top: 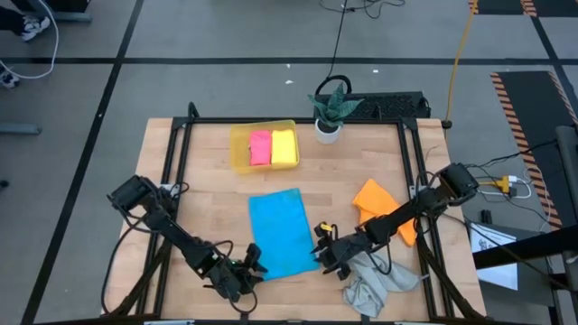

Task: Fold microfiber towels
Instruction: Fold the blue microfiber cloth

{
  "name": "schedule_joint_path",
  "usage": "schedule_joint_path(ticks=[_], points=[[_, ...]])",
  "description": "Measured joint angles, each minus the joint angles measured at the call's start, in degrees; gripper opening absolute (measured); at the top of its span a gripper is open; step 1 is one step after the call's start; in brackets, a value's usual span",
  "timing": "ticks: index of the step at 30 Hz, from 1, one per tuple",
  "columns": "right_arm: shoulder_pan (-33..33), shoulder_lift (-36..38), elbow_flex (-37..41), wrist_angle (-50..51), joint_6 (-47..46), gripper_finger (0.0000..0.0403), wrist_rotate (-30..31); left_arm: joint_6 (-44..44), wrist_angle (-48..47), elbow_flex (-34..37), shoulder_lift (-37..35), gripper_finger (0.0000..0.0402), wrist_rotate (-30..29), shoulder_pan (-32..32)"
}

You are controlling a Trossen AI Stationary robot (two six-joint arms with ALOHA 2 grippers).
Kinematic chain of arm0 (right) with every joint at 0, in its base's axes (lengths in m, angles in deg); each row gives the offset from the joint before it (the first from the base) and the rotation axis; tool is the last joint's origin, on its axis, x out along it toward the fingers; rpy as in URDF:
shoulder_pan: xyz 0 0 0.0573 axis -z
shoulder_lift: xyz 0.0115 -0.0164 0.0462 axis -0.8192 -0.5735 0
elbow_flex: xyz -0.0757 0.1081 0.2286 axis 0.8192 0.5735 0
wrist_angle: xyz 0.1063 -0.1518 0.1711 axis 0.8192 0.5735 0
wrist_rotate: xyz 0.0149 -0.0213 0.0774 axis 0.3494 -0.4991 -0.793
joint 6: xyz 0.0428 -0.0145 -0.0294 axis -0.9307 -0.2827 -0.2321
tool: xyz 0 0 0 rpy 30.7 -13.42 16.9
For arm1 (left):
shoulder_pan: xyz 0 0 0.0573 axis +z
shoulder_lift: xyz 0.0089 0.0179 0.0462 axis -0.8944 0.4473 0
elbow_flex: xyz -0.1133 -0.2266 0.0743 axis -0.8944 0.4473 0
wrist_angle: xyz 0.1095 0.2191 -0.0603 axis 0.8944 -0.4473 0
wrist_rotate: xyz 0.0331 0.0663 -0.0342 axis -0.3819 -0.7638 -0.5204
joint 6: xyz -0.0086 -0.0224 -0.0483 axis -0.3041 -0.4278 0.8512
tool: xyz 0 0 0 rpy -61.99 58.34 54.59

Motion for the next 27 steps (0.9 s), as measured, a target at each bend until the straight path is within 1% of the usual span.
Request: schedule_joint_path(ticks=[3, 5, 8, 10, 13, 15, 18, 20, 23, 27], points=[[-0.77, 0.00, 0.00, -0.40, 1.44, 0.0116, -0.05, 0.69, 0.00, 0.00, 0.00, 0.0143, 0.25, 0.36], [-1.42, 0.00, 0.00, -0.33, 2.61, 0.0116, 0.55, 0.95, 0.02, 0.00, 0.00, 0.0125, 0.30, 0.59], [-2.47, 0.00, 0.00, -0.28, 3.17, 0.0117, 4.41, 1.66, 0.27, -0.02, -0.02, 0.0086, 0.41, 0.73], [-3.07, 0.00, 0.00, 0.47, 4.27, 0.0117, 6.09, 1.83, 0.62, -0.02, -0.07, 0.0056, 1.94, 0.73], [-3.82, 0.00, 0.00, 0.83, 5.83, 0.0117, 6.22, 2.34, 1.77, -0.03, -0.10, 0.0013, 3.36, 0.37], [-4.12, 0.02, 0.00, 0.83, 6.51, 0.0117, 5.92, 2.90, 1.88, -0.07, -0.13, 0.0009, 3.07, 0.02], [-4.59, 0.02, 0.00, 2.46, 8.69, 0.0124, 5.87, 2.63, 1.66, -0.07, -0.13, 0.0019, 1.24, -0.67], [-5.01, 0.02, 0.00, 3.01, 11.14, 0.0136, 5.63, 2.11, 1.66, -0.07, -0.13, 0.0022, -0.16, -0.88], [-5.36, 0.02, 0.00, 2.80, 14.87, 0.0159, 2.99, 1.85, 1.50, -0.08, -0.13, 0.0022, -1.26, -0.89], [-5.36, -0.40, -0.05, 3.25, 21.46, 0.0183, 2.69, 1.89, 1.05, -0.09, -0.13, 0.0008, -1.63, -0.62]])
